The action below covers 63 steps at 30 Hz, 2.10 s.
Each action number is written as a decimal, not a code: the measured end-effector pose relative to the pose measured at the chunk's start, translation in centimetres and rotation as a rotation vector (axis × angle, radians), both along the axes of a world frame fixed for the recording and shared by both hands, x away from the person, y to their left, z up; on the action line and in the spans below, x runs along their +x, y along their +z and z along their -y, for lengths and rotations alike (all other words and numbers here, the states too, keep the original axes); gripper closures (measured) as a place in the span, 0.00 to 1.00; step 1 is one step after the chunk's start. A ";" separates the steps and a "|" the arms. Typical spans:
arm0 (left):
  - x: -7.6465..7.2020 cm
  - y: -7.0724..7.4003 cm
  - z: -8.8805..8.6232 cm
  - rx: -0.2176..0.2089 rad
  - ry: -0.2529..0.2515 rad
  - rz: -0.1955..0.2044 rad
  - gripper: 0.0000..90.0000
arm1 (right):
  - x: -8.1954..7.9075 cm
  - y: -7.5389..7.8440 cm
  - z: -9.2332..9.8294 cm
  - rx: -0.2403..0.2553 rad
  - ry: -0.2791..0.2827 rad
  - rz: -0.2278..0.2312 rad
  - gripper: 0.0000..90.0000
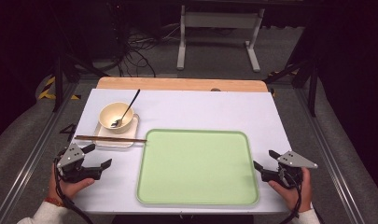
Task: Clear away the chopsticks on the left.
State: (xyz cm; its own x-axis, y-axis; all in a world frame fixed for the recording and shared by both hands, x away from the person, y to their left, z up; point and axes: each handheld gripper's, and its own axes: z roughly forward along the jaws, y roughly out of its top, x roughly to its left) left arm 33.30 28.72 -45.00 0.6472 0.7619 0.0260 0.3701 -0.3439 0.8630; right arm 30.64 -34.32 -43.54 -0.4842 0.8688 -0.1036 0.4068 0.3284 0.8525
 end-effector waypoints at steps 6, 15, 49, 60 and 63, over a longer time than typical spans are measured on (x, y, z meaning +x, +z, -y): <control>-0.1 -0.2 0.3 0.023 -0.023 -0.002 0.18 | 0.1 0.0 -0.1 0.006 0.003 0.000 0.27; 1.1 1.1 1.0 0.115 -0.098 0.013 0.40 | 0.3 -0.1 -0.8 -0.014 0.016 -0.008 0.27; 8.0 1.2 8.3 0.289 -0.303 -0.043 0.71 | 0.5 -0.5 -1.2 -0.029 0.034 -0.038 0.27; 8.7 0.7 8.3 0.299 -0.320 -0.064 0.73 | 0.5 -0.6 -1.1 -0.028 0.034 -0.038 0.27; 8.7 0.6 8.1 0.291 -0.316 -0.065 0.73 | 0.5 -0.5 -1.2 -0.029 0.035 -0.040 0.27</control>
State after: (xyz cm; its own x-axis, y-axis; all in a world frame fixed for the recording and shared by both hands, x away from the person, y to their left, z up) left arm 41.97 20.65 -44.39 0.8547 0.4931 0.1621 0.2582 -0.6748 0.6914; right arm 31.14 -33.13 -44.09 -0.5188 0.8479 -0.1090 0.4276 0.3678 0.8257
